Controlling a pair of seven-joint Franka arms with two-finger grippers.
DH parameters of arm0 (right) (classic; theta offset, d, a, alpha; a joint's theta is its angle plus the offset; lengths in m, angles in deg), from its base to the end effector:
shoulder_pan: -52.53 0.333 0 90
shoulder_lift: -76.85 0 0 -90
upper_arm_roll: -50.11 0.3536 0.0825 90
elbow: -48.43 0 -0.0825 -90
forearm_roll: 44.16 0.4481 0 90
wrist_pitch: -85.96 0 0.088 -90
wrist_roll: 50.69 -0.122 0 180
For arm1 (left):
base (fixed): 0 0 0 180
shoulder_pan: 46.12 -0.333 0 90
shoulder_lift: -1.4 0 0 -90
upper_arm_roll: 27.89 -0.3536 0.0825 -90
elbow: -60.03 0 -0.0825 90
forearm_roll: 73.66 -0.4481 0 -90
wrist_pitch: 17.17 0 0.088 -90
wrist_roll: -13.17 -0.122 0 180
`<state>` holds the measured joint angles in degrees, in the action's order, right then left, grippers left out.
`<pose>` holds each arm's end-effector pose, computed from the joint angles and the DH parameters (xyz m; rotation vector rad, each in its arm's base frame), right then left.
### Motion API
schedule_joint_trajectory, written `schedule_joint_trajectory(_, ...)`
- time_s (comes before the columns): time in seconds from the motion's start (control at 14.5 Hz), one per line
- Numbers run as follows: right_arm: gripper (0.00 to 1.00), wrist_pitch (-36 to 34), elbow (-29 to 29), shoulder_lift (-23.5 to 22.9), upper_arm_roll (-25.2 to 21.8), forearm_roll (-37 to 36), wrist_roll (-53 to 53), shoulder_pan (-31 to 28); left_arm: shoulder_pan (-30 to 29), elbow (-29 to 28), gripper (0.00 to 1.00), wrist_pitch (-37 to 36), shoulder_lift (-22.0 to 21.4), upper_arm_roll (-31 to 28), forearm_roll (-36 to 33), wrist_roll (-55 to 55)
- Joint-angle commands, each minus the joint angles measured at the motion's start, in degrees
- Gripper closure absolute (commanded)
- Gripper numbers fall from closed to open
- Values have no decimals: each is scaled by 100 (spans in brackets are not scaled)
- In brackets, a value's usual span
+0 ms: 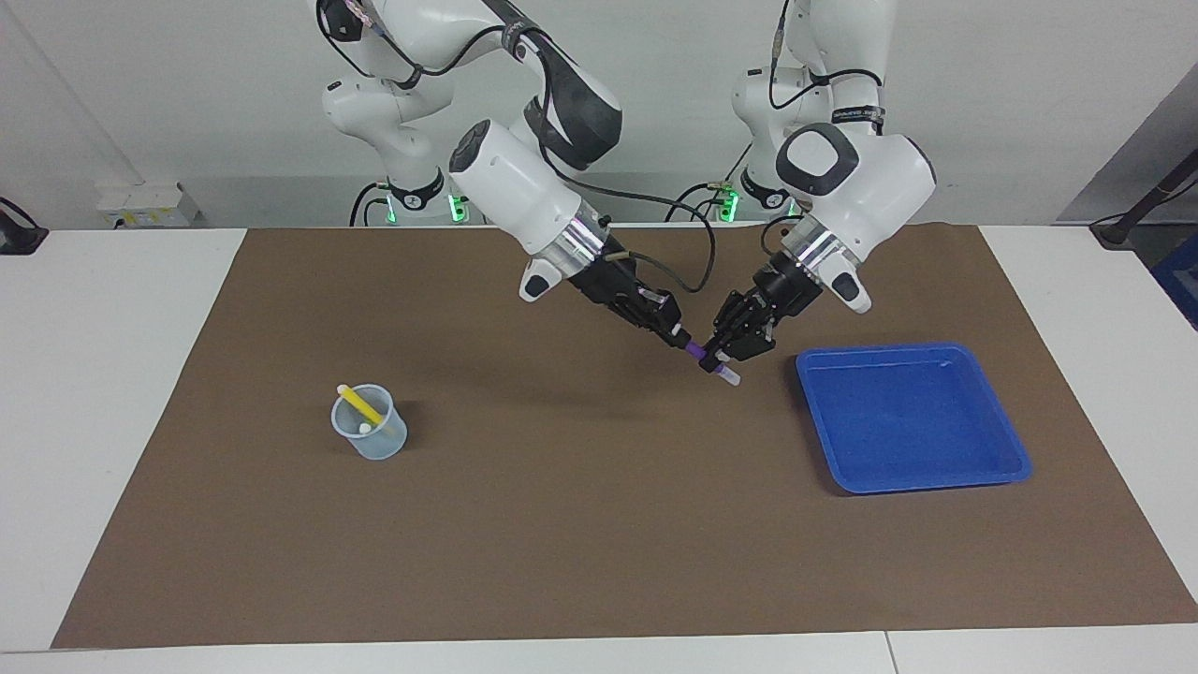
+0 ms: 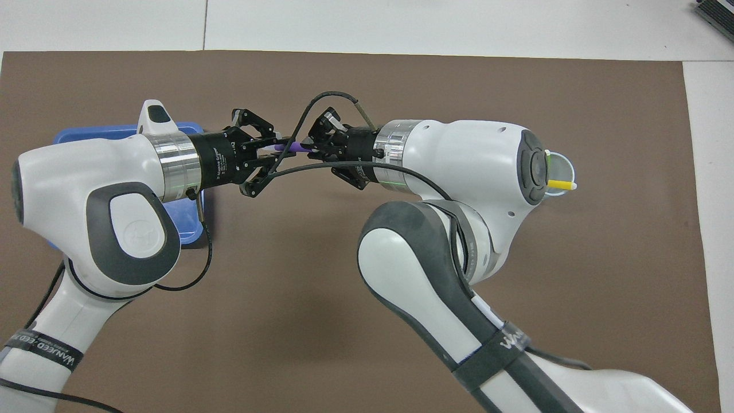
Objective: Right arm passes pens to left for tray arrangement
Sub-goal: 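Grasp the purple pen with the left gripper from the right gripper, then lower the purple pen into the tray while the right gripper returns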
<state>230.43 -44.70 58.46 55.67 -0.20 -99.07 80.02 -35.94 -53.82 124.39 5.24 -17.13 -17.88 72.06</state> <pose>0.6563 0.4157 0.5012 -2.1326 0.8894 0.0082 0.6265 -0.2437 0.4727 1.8191 1.4276 -0.2420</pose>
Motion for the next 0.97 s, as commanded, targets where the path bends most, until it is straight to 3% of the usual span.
schedule_joint_trajectory(0.0, 100, 82, 31, -25, -2, 113, -4, -8, 98, -67, 100, 21, -24, -56, 64, -123)
schedule_joint_trajectory(0.14, 100, 82, 31, -25, -2, 113, -13, -8, 98, -58, 100, -5, -24, -56, 56, -141)
schedule_joint_trajectory(0.21, 88, 82, 31, -25, -2, 105, -21, -8, 98, -58, 100, -14, -24, -56, 56, -141)
schedule_joint_trajectory(0.28, 30, 82, 40, -25, -11, 96, -39, -8, 81, -50, 100, -40, -24, -56, 56, -141)
schedule_joint_trajectory(0.34, 0, 73, 40, -25, -11, 70, -48, -25, 37, -41, 100, -127, -33, -65, 56, -141)
schedule_joint_trajectory(0.69, 0, -6, 66, -7, -19, -141, -65, -95, -340, 3, 100, -918, -77, -109, -32, -876)
schedule_joint_trajectory(0.9, 0, -329, 66, 45, -81, -334, -4, -209, -700, 195, 100, -1602, -59, -100, -1231, -1177)
